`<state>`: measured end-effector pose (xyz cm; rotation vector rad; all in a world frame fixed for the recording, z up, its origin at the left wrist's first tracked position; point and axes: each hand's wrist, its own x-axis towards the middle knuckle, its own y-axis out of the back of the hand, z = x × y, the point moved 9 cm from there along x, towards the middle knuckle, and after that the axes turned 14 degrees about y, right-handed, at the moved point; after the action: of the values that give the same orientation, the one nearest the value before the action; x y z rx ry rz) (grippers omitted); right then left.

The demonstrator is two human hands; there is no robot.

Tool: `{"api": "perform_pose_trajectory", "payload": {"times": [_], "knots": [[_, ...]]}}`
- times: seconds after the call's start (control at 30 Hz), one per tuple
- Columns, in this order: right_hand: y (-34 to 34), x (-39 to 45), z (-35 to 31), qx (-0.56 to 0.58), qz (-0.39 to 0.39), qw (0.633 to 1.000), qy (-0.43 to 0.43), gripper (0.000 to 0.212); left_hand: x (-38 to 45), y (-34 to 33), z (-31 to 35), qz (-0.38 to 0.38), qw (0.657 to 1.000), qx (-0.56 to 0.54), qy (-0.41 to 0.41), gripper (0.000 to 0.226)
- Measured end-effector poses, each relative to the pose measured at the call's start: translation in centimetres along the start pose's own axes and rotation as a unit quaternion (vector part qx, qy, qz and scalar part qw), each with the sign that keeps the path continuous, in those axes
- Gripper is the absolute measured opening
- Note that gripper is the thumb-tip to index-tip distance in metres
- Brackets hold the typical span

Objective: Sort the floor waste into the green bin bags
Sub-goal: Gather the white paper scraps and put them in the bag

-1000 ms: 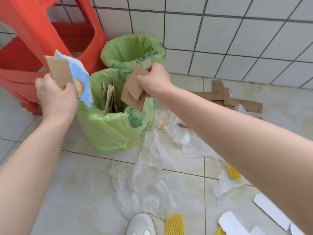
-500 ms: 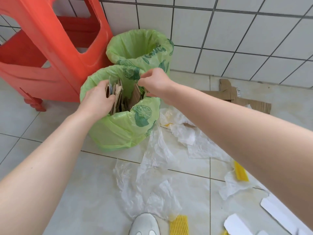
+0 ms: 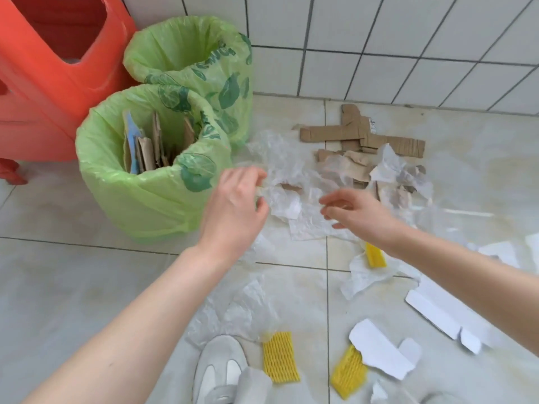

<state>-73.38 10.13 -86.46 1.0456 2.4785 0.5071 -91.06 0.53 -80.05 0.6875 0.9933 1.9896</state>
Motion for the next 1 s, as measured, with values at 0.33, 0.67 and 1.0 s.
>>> {"api": "perform_pose_trajectory", "payload": {"times": [0.33, 0.67, 1.0], "knots": [[2.6, -14.8, 14.6, -0.106, 0.044, 0.989, -0.09, 0.017, -12.7, -15.2, 3.4, -0.244, 0.967, 0.048, -0.058, 0.023], [7.6, -20.0, 24.2, -0.323, 0.025, 0.922, -0.213, 0.065, -24.1, -23.4, 10.8, -0.334, 0.878, 0.155, -0.306, 0.041], [8.3, -18.5, 25.2, -0.301, 0.014, 0.917, -0.259, 0.091, -23.4, -26.9, 9.4, -0.386, 0.842, 0.239, -0.292, 0.064]]}}
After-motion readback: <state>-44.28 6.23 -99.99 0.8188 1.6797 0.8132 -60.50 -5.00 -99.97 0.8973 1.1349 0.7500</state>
